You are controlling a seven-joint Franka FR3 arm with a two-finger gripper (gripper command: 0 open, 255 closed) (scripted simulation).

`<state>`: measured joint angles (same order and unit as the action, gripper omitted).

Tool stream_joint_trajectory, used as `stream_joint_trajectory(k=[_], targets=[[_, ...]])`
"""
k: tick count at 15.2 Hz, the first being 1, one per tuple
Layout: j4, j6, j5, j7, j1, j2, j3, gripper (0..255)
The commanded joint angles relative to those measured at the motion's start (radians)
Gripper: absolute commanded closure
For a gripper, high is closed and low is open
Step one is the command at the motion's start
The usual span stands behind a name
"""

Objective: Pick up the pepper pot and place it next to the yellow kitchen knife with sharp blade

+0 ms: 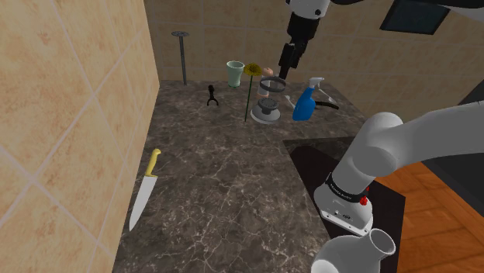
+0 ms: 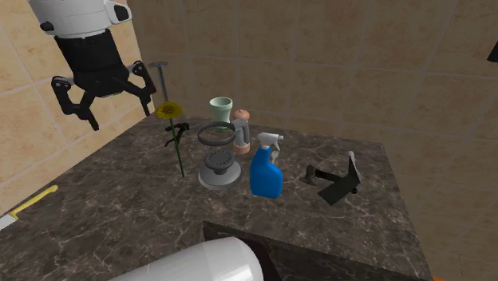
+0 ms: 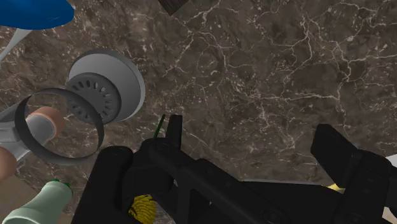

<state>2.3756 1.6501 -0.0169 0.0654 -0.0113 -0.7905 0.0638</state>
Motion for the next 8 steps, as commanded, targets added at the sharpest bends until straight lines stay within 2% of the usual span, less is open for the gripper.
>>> stream_joint_trajectory(k=[1,8], targets=[[0.0,0.0,0.0,0.0,0.0,0.0,0.0,0],[-0.037,0.138,-0.07,0.065,0.061,0.184,-0.084,0]])
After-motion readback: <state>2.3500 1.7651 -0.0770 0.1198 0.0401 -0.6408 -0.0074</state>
